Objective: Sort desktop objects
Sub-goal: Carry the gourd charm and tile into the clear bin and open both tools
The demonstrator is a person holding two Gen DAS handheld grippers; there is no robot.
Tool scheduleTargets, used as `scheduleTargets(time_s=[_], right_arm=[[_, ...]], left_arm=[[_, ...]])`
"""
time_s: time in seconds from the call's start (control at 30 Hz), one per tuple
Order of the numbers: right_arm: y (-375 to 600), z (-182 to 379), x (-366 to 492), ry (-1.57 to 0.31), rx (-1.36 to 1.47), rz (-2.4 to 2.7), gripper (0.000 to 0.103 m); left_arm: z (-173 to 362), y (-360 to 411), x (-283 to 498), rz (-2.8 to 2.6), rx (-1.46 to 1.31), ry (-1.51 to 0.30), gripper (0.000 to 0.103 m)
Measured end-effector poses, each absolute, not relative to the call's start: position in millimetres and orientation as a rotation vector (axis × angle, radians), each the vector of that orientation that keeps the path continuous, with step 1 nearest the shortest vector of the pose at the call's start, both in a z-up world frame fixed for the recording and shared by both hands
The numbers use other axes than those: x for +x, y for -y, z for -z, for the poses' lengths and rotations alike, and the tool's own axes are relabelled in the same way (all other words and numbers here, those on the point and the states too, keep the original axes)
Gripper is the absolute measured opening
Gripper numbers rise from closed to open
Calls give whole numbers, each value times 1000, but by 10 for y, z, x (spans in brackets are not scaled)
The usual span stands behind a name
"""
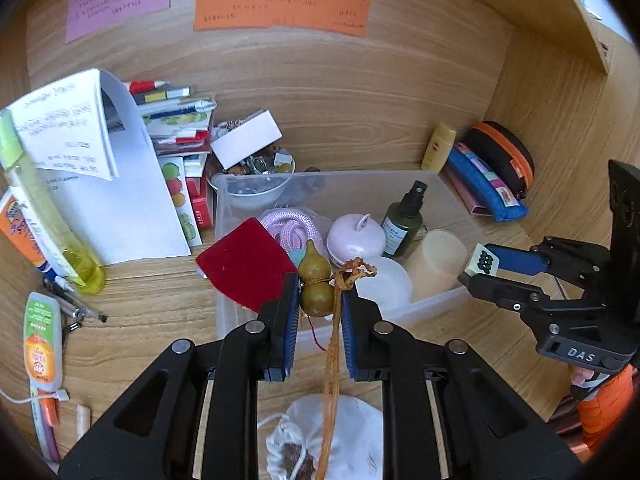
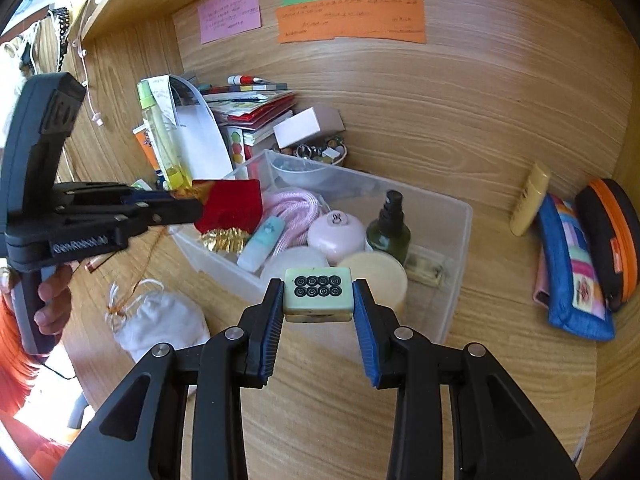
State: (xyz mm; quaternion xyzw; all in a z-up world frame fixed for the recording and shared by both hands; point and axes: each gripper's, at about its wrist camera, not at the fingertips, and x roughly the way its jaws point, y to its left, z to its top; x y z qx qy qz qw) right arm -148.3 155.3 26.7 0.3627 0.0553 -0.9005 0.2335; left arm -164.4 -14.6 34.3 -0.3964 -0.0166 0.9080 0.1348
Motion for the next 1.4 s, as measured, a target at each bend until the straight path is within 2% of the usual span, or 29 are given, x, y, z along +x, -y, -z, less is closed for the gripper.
scheduleTargets(time_s=[0.47,1.07,1.13,1.2,1.3,1.4], right_arm=[[-1161,-35,-1899,-227,1073,2398,31],[-1033,71,-2036,-286,1093,2399,31],[-1030,72,-2040,-291,1094,2400,31],[-1029,68,-2036,-297,1095,2402,31],[-1016,61,-2023,-316,1096,2410,31],[-1008,25,-1986,-328,1090,2421,38]], left_arm=[[-61,94,-1982,-2532,-1259,21,19],[-81,121,-2030,-2542,-1250,-6,19],[-92,138,-2034,-2539,-1257,-3,22],[-116,162,-2032,-2535,-1256,18,31],[-182,204,-2003,-2551,-1241,32,35],[-273,233,-1936,-2558,-1215,36,43]])
